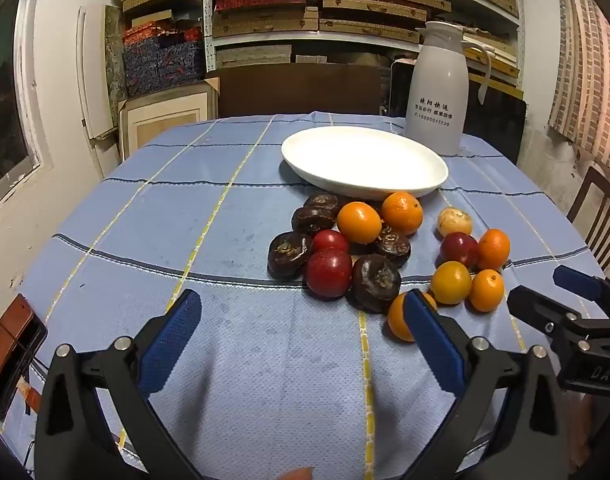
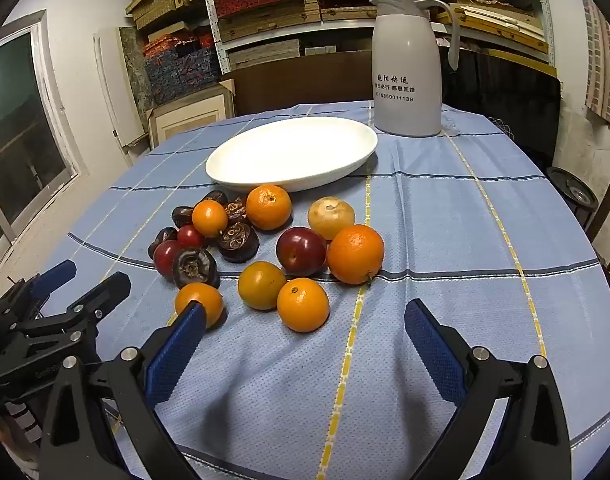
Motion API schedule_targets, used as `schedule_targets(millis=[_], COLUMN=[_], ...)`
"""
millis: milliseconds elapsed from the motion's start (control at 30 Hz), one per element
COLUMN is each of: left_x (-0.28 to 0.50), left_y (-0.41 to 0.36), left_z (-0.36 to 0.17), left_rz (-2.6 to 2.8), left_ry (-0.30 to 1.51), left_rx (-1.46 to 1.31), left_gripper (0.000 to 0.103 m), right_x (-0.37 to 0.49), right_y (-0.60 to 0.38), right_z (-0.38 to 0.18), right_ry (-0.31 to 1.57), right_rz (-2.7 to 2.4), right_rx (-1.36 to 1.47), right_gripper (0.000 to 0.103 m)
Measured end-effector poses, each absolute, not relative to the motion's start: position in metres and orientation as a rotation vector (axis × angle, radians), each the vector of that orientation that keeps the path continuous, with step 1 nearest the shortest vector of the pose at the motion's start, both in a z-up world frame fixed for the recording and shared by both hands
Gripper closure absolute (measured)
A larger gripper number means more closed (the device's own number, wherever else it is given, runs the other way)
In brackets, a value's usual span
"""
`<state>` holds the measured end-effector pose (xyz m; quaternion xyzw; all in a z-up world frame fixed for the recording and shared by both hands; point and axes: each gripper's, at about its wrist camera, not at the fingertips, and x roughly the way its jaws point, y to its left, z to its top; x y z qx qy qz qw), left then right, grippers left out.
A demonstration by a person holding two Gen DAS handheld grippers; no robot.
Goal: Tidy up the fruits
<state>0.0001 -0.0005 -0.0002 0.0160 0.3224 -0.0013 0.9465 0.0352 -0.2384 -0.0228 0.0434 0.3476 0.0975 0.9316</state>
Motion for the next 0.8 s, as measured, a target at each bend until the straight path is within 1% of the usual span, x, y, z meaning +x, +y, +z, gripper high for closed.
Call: schedule_targets(millis=[800], left_x=[-0.0031], left_y=[0.0007], left_z=[-0.0008], left_rz=[-0.002], left_ry=[0.655], left_rx=[0.035], left_gripper=[0.004], right_x=[0.0351], right_y=[-0.2375], right_z=[-0.0233], right_ry=[0.716], right_rz=[0.203], right_rx=[0.096], right_gripper=[0.003])
